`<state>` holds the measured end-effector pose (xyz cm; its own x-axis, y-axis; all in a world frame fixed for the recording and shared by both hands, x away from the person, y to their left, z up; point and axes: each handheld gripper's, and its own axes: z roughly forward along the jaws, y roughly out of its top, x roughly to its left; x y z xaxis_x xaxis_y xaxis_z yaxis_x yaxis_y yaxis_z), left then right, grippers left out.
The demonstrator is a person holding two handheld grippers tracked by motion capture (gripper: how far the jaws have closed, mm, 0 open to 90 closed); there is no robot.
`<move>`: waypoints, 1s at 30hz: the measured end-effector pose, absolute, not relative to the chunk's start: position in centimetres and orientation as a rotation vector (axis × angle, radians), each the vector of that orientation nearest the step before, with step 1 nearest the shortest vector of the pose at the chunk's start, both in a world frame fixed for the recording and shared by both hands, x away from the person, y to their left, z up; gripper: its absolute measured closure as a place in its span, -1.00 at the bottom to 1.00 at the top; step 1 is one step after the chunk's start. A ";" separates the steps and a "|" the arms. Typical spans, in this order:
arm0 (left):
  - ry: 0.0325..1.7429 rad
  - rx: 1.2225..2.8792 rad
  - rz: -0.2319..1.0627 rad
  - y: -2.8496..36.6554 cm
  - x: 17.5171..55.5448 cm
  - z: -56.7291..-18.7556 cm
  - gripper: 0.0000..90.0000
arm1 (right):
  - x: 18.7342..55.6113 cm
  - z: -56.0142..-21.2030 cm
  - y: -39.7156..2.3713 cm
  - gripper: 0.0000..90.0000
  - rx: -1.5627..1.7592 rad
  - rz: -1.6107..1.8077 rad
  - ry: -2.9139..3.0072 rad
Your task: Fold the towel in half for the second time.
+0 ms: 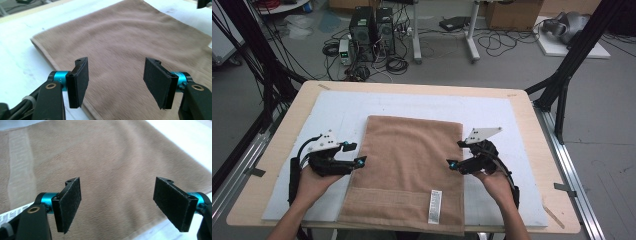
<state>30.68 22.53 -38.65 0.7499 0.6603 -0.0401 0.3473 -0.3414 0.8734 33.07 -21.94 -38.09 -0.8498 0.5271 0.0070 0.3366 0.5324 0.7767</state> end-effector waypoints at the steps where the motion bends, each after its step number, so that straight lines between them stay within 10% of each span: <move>1: 0.766 1.962 0.406 22.4 31.2 -38.4 -0.17 | 33.4 -37.8 -22.0 -0.52 0.730 1.210 2.542; 11: 0.826 1.969 0.456 21.5 37.7 -36.6 -0.06 | 38.5 -35.8 -22.1 -0.46 0.801 1.160 2.494; 30: 1.083 2.039 0.479 21.3 44.2 -43.2 0.01 | 44.1 -42.4 -23.8 -0.36 1.088 0.970 2.479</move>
